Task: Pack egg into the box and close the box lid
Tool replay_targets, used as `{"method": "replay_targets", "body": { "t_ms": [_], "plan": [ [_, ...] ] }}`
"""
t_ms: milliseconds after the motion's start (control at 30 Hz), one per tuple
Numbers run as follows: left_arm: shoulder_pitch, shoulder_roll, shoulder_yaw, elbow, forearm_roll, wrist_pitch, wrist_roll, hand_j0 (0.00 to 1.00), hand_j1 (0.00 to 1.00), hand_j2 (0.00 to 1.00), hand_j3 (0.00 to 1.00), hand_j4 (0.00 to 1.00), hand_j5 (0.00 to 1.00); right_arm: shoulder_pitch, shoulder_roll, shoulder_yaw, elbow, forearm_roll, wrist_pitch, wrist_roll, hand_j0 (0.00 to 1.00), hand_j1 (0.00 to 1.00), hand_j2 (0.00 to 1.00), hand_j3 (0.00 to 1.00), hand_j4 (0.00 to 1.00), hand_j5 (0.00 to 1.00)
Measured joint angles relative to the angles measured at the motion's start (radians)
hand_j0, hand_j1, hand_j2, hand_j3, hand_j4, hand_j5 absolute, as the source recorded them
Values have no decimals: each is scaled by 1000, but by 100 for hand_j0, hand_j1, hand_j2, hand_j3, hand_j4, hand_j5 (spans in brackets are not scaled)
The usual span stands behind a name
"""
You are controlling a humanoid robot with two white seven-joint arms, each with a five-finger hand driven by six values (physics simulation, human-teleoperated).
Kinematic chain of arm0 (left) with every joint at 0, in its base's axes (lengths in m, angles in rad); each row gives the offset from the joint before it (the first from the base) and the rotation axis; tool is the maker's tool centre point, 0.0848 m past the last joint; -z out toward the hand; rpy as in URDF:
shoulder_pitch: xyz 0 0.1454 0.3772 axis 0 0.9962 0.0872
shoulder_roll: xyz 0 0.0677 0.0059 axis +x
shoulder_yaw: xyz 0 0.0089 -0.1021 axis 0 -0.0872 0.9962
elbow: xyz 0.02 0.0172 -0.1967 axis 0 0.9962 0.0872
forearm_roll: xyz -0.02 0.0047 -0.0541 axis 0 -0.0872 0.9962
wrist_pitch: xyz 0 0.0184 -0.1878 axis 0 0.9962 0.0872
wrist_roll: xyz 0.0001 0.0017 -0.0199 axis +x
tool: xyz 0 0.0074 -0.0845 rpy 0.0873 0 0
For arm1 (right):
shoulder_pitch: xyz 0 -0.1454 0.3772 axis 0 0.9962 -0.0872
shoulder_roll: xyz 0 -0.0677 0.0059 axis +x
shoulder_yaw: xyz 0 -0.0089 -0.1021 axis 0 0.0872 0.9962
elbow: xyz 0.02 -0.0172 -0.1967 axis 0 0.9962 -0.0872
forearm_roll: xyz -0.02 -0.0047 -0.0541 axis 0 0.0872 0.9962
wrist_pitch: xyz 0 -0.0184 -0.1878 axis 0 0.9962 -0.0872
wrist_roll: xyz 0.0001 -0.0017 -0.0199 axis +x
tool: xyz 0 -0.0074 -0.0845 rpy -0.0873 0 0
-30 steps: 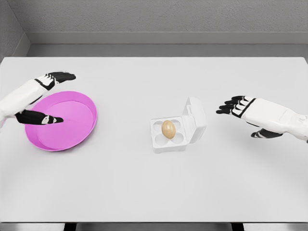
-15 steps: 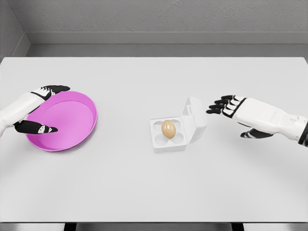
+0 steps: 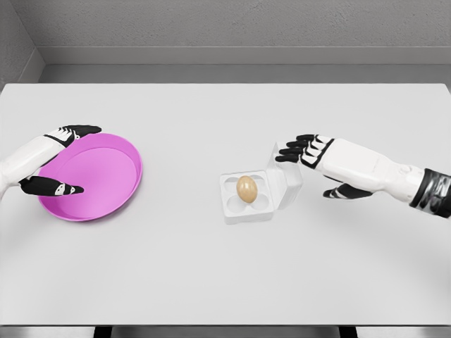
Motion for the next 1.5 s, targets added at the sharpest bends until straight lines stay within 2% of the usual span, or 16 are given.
{"method": "replay_targets", "body": {
  "t_ms": [300, 633, 833, 933, 1033, 1133, 1267, 1367, 1500],
  "plan": [
    [0, 0, 0, -2, 0, 0, 0, 100, 100, 100, 100, 100, 100, -9, -1, -34, 98, 28, 0, 10, 100, 100, 100, 100, 100, 100],
    [2, 0, 0, -3, 0, 0, 0, 100, 100, 100, 100, 100, 100, -8, 10, -19, 153, 95, 0, 10, 100, 100, 100, 100, 100, 100],
    [6, 0, -1, -3, 0, 0, 0, 100, 100, 100, 100, 100, 100, -5, 34, 27, 146, 107, 6, 6, 100, 100, 100, 100, 100, 100],
    [8, 0, -1, -3, -4, 0, 0, 100, 100, 100, 100, 100, 100, 25, 44, 40, 83, 100, 8, -1, 100, 100, 100, 100, 100, 100],
    [9, -1, -2, -4, -15, 0, 0, 100, 100, 100, 100, 100, 100, 25, 84, 53, 32, 104, 3, -1, 100, 100, 100, 100, 100, 100],
    [9, -2, -3, -5, -19, 0, 0, 100, 100, 100, 100, 100, 100, 21, 114, 64, 12, 106, 1, -1, 100, 100, 100, 100, 100, 100],
    [11, -5, -3, -6, -22, 0, 0, 100, 100, 100, 100, 100, 100, 14, 121, 51, 11, 108, 0, 3, 100, 100, 100, 100, 100, 100],
    [11, -8, -2, -6, -34, 0, 0, 100, 100, 100, 100, 100, 100, 14, 119, -32, 63, 107, 0, 7, 100, 100, 100, 100, 100, 100],
    [11, -9, -2, -7, -40, 0, 0, 100, 100, 100, 100, 100, 100, -3, 58, -123, 180, 109, 0, 10, 100, 100, 100, 100, 100, 100]
  ]
}}
